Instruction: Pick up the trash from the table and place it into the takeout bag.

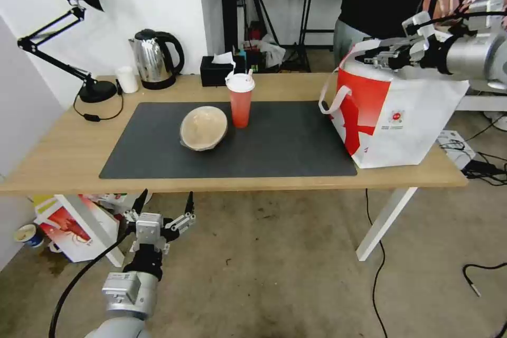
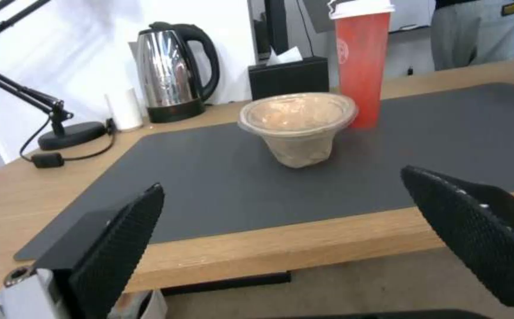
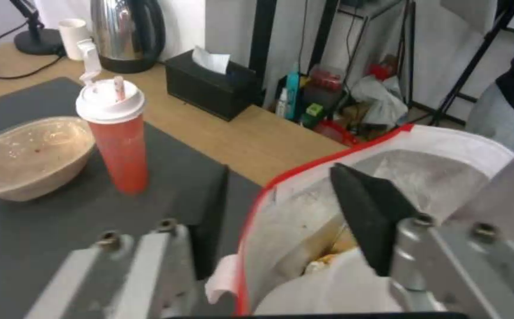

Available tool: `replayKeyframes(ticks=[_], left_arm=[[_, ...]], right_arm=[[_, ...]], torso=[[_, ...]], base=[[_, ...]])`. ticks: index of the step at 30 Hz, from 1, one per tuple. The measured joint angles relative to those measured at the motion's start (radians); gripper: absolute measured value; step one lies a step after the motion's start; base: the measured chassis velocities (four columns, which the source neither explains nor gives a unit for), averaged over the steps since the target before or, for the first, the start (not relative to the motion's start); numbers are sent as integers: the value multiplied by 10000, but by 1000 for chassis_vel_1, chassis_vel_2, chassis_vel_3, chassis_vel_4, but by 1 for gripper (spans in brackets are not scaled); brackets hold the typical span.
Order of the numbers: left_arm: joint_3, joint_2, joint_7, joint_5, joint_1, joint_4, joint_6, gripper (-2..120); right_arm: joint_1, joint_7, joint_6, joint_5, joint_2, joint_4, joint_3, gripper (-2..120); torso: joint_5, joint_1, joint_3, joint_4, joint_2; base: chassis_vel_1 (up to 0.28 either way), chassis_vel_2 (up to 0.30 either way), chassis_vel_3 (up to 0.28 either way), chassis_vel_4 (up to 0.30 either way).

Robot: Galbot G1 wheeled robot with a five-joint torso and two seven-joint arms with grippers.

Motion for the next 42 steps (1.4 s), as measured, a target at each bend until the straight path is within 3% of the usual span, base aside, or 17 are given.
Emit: replayKeyframes(ticks=[13, 25, 28, 29, 30, 32, 33, 37, 41, 42], left_arm=[[0, 1, 0, 0, 0, 0, 0, 100], [0, 0, 0, 0, 0, 0, 0, 100], [0, 0, 0, 0, 0, 0, 0, 100], [0, 0, 0, 0, 0, 0, 0, 100], [0, 0, 0, 0, 0, 0, 0, 100], [0, 0, 0, 0, 0, 0, 0, 100], [0, 0, 0, 0, 0, 0, 0, 100], [0, 0, 0, 0, 0, 0, 0, 100], [0, 0, 0, 0, 0, 0, 0, 100], [0, 0, 0, 0, 0, 0, 0, 100]], right_arm=[[247, 262, 0, -126, 42, -107, -47, 96], [279, 889, 435, 514, 251, 91, 374, 100], [80, 1360, 1772, 1197, 378, 322, 532, 100], [80, 1360, 1772, 1197, 378, 322, 532, 100], [-34, 1519, 2899, 1483, 470, 383, 511, 100], [-137, 1899, 4136, 1829, 651, 465, 427, 100], [-137, 1899, 4136, 1829, 651, 465, 427, 100], [-295, 2846, 6013, 2261, 1102, 704, 342, 100], [-426, 3359, 6663, 2281, 1322, 1050, 341, 100], [-551, 3883, 7069, 2323, 1554, 1441, 344, 100]], torso=[[0, 0, 0, 0, 0], [-1, 0, 0, 0, 0], [-1, 0, 0, -1, 0], [-1, 0, 0, -1, 0], [0, 0, 0, 0, 0], [-1, 0, 0, 0, 0], [-1, 0, 0, 0, 0], [-1, 0, 1, 0, 0], [-1, 0, 0, -1, 0], [-3, 0, 0, -1, 0]], base=[[0, 0, 0, 0], [0, 0, 0, 0], [0, 0, 0, 0], [0, 0, 0, 0], [0, 0, 0, 0], [0, 0, 0, 0], [0, 0, 0, 0], [0, 0, 0, 0], [0, 0, 0, 0], [0, 0, 0, 0]])
